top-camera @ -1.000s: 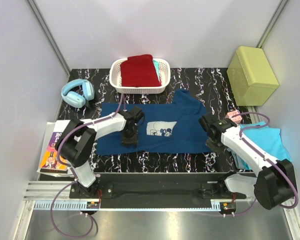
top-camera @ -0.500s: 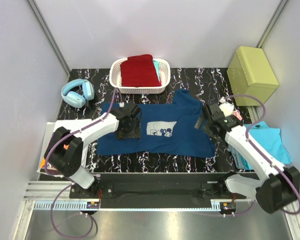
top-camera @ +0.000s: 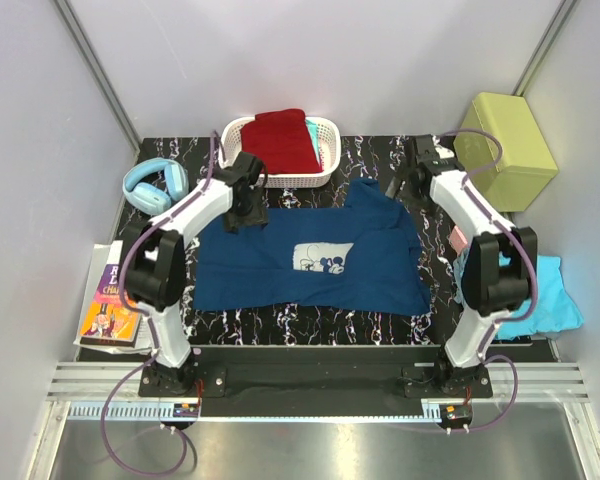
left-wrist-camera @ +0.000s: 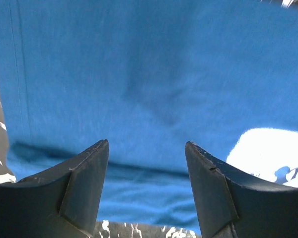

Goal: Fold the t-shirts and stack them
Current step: Grap the side of the flattened tshirt furthest away from the robot with both arms

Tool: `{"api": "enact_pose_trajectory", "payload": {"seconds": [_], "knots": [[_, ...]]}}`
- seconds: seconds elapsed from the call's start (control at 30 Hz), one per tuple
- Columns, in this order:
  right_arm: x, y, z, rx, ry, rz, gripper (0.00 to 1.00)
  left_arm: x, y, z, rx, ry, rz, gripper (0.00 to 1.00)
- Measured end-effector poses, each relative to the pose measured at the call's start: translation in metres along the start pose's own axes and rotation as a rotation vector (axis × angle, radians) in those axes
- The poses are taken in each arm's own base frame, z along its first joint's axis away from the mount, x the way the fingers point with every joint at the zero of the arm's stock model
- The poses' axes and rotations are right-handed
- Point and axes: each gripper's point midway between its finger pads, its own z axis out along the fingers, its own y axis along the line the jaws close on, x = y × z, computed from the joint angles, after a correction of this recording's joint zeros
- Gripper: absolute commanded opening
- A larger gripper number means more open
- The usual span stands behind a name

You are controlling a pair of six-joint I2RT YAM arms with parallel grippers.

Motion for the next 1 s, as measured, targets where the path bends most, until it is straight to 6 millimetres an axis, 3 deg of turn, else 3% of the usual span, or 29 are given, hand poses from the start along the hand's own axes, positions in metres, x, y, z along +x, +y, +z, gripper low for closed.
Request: {"api": "enact_pose_trajectory", "payload": {"seconds": [0.13, 0.23, 0.27, 0.3, 0.37, 0.43, 0.5, 0.6, 0.77, 1.0], "knots": [[-0.013, 0.018, 0.021, -0.002, 0.003, -0.003, 0.93, -0.025, -0.011, 0.007, -0.006, -0.034, 0.027, 0.73], [-0.027, 0.041, 0.038, -0.035, 0.002, -0.015, 0.61, -0.046, -0.015, 0.003, 0.005, -0.080, 0.028, 0.75], [-0.033, 0.049, 0.042, -0.045, -0.002, -0.014, 0.44, -0.055, -0.016, 0.001, 0.010, -0.094, 0.022, 0.75], [-0.040, 0.058, 0.047, -0.063, -0.011, -0.013, 0.40, -0.065, -0.017, -0.001, 0.017, -0.112, 0.013, 0.75], [-0.052, 0.073, 0.057, -0.087, -0.026, -0.011, 0.38, -0.088, -0.019, -0.005, 0.031, -0.156, -0.002, 0.75], [-0.060, 0.083, 0.065, -0.100, -0.039, -0.009, 0.43, -0.105, -0.019, -0.008, 0.036, -0.197, -0.008, 0.75], [-0.065, 0.091, 0.072, -0.113, -0.042, -0.011, 0.52, -0.113, -0.014, -0.008, 0.020, -0.216, -0.010, 0.75], [-0.064, 0.103, 0.080, -0.149, -0.023, -0.009, 0.52, -0.113, -0.008, -0.004, -0.004, -0.215, -0.004, 0.75], [-0.056, 0.121, 0.097, -0.208, 0.024, -0.013, 0.49, -0.101, -0.002, 0.009, -0.026, -0.184, 0.003, 0.75], [-0.049, 0.139, 0.123, -0.254, 0.062, -0.010, 0.47, -0.064, 0.014, 0.040, -0.071, -0.097, 0.019, 0.75]]}}
